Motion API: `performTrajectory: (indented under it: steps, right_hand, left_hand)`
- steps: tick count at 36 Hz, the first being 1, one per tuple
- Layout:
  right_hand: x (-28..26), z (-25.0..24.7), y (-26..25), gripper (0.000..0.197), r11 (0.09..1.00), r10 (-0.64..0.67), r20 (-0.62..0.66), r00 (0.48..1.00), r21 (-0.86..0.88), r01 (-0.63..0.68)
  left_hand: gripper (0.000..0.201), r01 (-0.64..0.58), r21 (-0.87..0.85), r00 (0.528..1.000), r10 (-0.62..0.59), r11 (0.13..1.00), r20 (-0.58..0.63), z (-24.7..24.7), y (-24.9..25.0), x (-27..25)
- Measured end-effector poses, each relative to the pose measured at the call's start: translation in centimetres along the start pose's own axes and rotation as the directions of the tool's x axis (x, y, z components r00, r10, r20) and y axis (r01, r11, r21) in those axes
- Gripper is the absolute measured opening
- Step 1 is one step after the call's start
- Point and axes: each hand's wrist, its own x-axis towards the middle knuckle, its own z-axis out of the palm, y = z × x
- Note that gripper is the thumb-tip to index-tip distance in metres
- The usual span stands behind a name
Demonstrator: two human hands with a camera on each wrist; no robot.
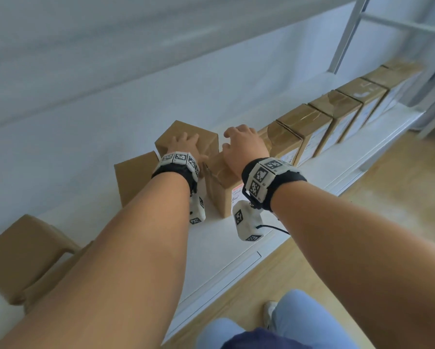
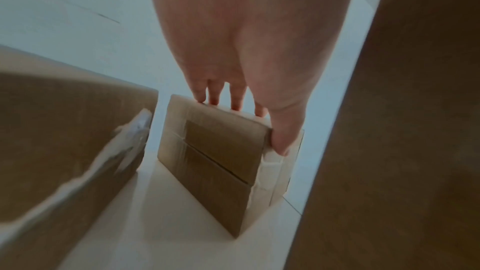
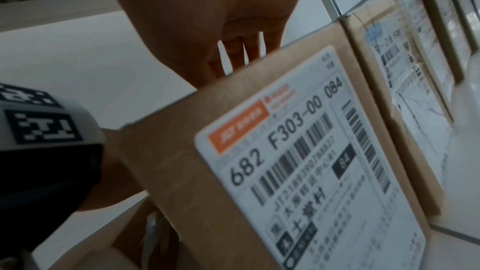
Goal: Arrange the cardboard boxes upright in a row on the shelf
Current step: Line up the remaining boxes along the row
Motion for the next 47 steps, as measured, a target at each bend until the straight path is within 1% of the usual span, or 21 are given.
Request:
performTrajectory:
  steps: [5,10,17,21,27,30,33,36,42,47]
  right_hand:
    - [-0.4,-0.2,-0.2,0.036,1.000,0.012,0.010,1.000,-0.006,-0.012]
    - [-0.7,-0.4,-0.6,0.037,1.000,0.022,0.029,0.999,-0.006,-0.022]
    - [-1.3,-1.0,-1.6,0.037,1.000,0.028,0.048,0.998,-0.005,-0.027]
    - [-1.8,-1.4,-2.3,0.035,1.000,0.023,0.068,0.997,-0.011,-0.022]
    - [-2.5,-1.7,-3.7,0.038,1.000,0.005,0.113,0.994,-0.012,-0.003]
    - [-2.9,-1.7,-4.5,0.040,1.000,0.002,0.138,0.990,0.001,-0.002]
    - [-3.4,-1.4,-5.2,0.039,1.000,0.007,0.149,0.989,0.005,-0.008]
    - [-4.1,-1.0,-6.1,0.040,1.000,0.003,0.166,0.986,0.016,-0.006]
    - [-5.9,-0.4,-7.6,0.042,1.000,-0.004,0.172,0.985,0.022,0.001]
    - [-6.9,-0.8,-7.7,0.045,1.000,0.015,0.186,0.982,0.005,-0.016]
  left_hand:
    - [0.069,-0.016,-0.046,1.000,0.017,0.999,0.012,0.2,-1.2,-1.2]
    - [0.073,0.005,-0.045,0.999,-0.002,0.999,0.054,0.4,-1.9,-3.0]
    - [0.069,-0.003,-0.033,0.997,0.006,0.999,0.076,0.4,-3.0,-5.9]
    - [0.066,0.006,-0.052,0.998,-0.003,0.999,0.063,0.7,-3.7,-7.7]
    - [0.067,0.018,-0.076,0.996,-0.011,0.997,0.094,0.7,-4.5,-10.5]
    - [0.070,0.045,-0.122,0.990,-0.028,0.991,0.140,0.6,-4.7,-12.0]
    - [0.072,0.053,-0.154,0.991,-0.033,0.987,0.133,0.6,-4.9,-13.2]
    - [0.076,0.063,-0.172,0.988,-0.037,0.983,0.151,0.7,-5.0,-14.5]
    - [0.071,0.040,-0.207,0.983,-0.002,0.978,0.181,1.2,-4.8,-16.7]
    - [0.065,0.019,-0.223,0.980,0.026,0.975,0.195,1.3,-4.7,-18.5]
